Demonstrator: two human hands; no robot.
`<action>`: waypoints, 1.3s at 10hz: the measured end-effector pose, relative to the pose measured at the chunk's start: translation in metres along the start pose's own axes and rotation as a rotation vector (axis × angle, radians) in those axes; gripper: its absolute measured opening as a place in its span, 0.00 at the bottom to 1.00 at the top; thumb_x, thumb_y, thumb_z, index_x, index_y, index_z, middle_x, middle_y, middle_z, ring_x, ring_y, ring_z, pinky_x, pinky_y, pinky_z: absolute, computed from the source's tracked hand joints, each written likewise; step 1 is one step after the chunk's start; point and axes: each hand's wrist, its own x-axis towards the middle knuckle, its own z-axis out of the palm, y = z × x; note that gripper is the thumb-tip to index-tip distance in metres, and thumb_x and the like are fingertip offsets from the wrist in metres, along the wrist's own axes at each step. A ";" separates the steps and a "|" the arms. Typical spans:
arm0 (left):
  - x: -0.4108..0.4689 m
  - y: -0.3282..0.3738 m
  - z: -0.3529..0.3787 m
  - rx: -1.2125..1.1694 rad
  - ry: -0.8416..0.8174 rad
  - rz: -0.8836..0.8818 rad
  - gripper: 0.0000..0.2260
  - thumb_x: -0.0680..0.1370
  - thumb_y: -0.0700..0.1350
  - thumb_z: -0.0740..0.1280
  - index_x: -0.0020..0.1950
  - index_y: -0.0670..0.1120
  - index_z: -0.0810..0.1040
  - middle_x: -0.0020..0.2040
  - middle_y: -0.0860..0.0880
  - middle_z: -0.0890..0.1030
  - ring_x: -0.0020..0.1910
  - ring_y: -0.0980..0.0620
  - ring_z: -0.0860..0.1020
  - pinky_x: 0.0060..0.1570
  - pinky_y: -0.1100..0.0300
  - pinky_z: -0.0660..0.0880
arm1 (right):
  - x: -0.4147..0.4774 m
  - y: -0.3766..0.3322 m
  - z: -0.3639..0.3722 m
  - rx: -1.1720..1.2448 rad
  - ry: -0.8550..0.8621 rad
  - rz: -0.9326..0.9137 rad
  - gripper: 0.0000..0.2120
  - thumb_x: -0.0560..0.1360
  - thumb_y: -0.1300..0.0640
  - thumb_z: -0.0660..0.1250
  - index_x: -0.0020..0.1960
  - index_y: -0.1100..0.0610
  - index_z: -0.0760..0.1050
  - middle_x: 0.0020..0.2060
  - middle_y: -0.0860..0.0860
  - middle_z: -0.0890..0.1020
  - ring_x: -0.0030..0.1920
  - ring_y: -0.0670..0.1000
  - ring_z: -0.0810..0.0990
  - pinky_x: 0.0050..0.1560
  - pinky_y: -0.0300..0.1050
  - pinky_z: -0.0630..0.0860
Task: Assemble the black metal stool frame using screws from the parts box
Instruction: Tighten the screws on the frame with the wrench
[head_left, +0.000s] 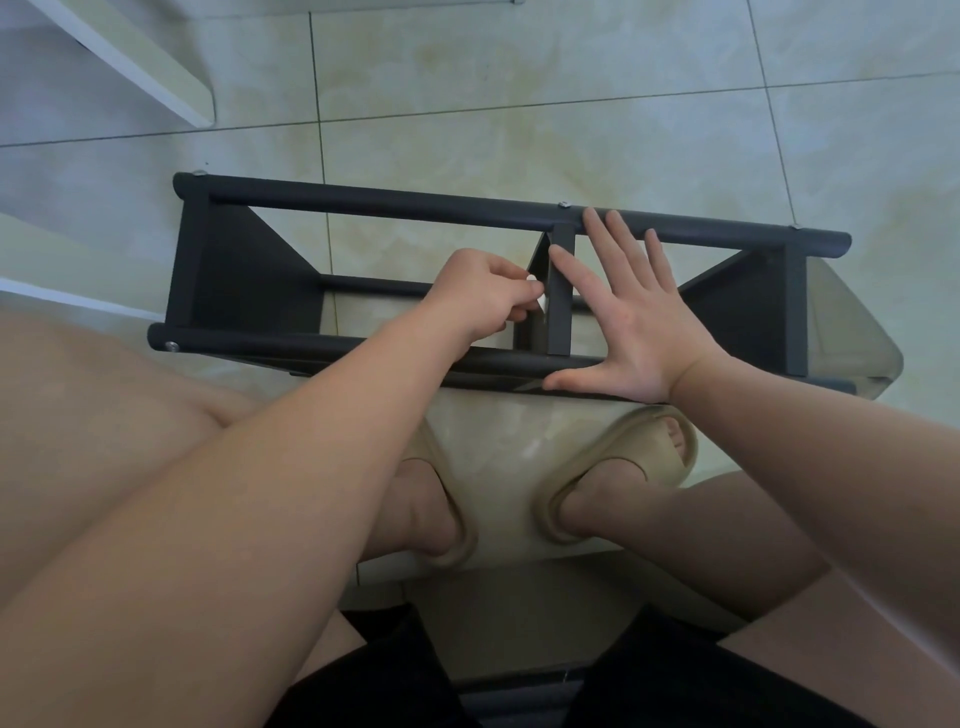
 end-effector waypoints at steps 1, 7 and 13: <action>0.000 0.001 0.000 0.001 -0.030 -0.027 0.03 0.78 0.45 0.72 0.47 0.48 0.79 0.39 0.51 0.85 0.41 0.55 0.83 0.50 0.56 0.79 | 0.000 0.000 0.000 0.003 -0.003 0.006 0.57 0.65 0.19 0.56 0.83 0.52 0.48 0.82 0.60 0.42 0.81 0.61 0.39 0.79 0.65 0.39; -0.003 0.008 0.001 0.058 -0.097 -0.116 0.04 0.82 0.45 0.66 0.52 0.46 0.78 0.42 0.50 0.84 0.42 0.53 0.81 0.51 0.55 0.76 | 0.001 0.001 0.000 -0.004 -0.001 0.001 0.57 0.66 0.19 0.56 0.83 0.52 0.48 0.82 0.60 0.42 0.81 0.62 0.39 0.78 0.66 0.40; 0.003 0.000 -0.002 0.243 -0.216 -0.041 0.12 0.83 0.42 0.59 0.42 0.49 0.76 0.40 0.50 0.82 0.42 0.53 0.79 0.47 0.57 0.75 | 0.000 0.000 -0.001 -0.003 -0.006 0.000 0.57 0.66 0.19 0.56 0.83 0.52 0.48 0.82 0.60 0.42 0.81 0.62 0.39 0.78 0.66 0.39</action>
